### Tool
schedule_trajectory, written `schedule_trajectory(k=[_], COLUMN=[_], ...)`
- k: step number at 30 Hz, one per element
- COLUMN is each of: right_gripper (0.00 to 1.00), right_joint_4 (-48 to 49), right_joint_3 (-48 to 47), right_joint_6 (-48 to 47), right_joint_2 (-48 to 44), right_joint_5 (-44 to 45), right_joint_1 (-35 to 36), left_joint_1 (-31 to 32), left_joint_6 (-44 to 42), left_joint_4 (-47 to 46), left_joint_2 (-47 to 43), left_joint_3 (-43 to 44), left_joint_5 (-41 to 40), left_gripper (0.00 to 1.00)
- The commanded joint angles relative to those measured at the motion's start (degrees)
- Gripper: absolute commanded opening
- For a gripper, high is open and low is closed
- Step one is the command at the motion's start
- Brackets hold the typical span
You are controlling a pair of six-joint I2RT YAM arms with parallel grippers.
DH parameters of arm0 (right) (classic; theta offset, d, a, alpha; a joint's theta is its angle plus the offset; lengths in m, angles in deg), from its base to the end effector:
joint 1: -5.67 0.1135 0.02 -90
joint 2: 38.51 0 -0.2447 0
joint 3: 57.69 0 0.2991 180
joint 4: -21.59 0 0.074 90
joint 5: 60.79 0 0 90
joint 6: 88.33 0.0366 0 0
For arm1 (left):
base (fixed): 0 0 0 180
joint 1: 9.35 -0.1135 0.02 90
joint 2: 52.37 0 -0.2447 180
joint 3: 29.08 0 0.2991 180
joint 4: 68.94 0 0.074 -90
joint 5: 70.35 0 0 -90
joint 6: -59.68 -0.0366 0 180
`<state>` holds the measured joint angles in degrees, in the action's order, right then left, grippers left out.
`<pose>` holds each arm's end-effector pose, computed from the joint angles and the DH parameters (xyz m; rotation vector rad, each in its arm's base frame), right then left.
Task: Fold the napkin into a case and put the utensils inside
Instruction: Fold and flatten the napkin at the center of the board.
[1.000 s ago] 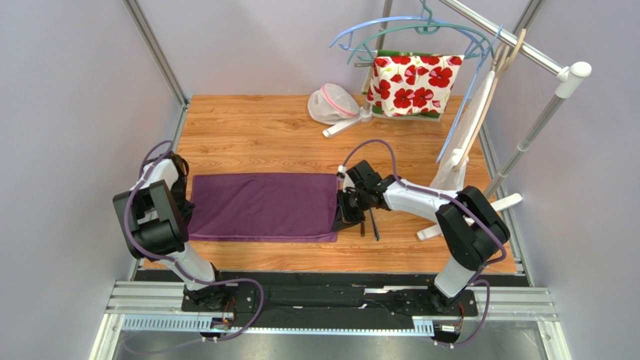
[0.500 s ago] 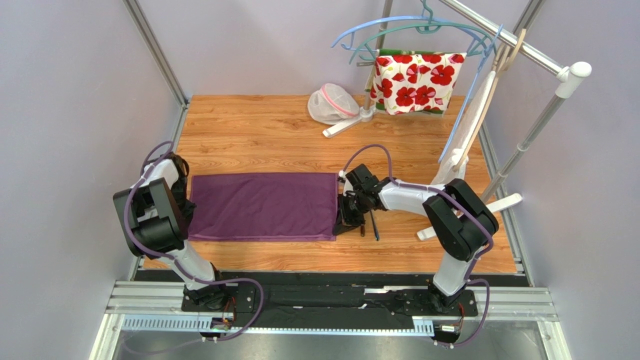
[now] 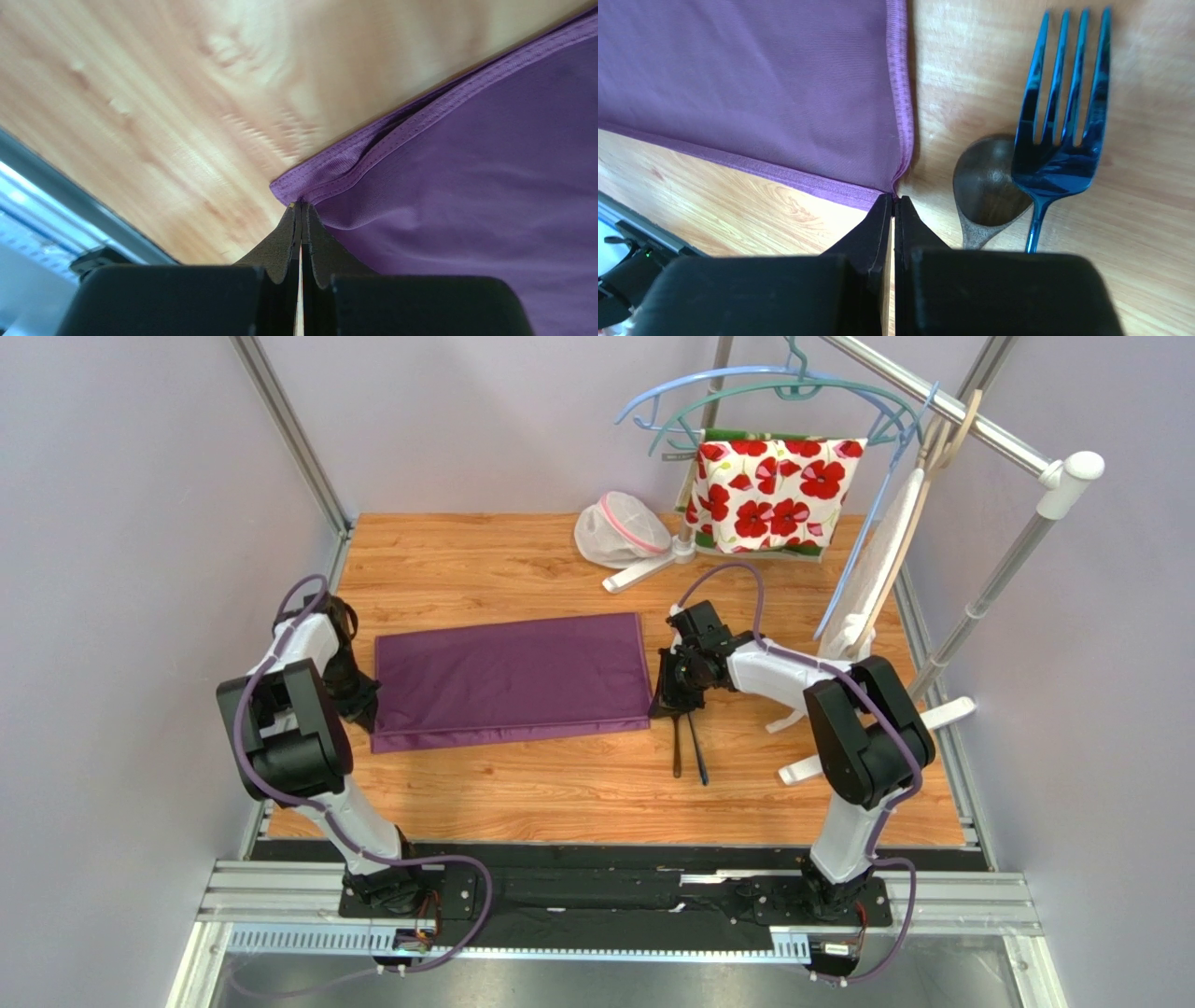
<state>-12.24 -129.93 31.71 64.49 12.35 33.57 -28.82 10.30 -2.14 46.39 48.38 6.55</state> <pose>0.3298 0.1867 0.1005 -0.0415 2.8193 0.6731 0.3174 0.1210 0.1371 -1.5316 2.6364 0.3349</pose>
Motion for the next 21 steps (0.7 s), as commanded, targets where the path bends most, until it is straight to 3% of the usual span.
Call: schedule_trajectory(k=[1, 12, 21], right_gripper=[0.00, 0.00, 0.00], right_joint_4=[-3.40, -9.64, -8.33], right_joint_3=[-4.63, -10.88, -7.81], right_joint_6=[-2.71, -1.92, 0.54], right_joint_2=[-1.39, -8.07, -10.36], right_joint_5=[3.24, -2.47, -6.43], right_joint_1=[0.05, 2.24, 3.21], left_joint_1=[0.22, 0.30, 0.22], left_joint_6=[0.51, -3.35, -4.24], left_joint_4=[-1.17, 2.08, 3.05], left_joint_2=[0.12, -9.28, -11.32], left_joint_3=[5.30, 5.22, 5.22], left_joint_5=[1.24, 1.15, -2.98], left_gripper=[0.00, 0.00, 0.00])
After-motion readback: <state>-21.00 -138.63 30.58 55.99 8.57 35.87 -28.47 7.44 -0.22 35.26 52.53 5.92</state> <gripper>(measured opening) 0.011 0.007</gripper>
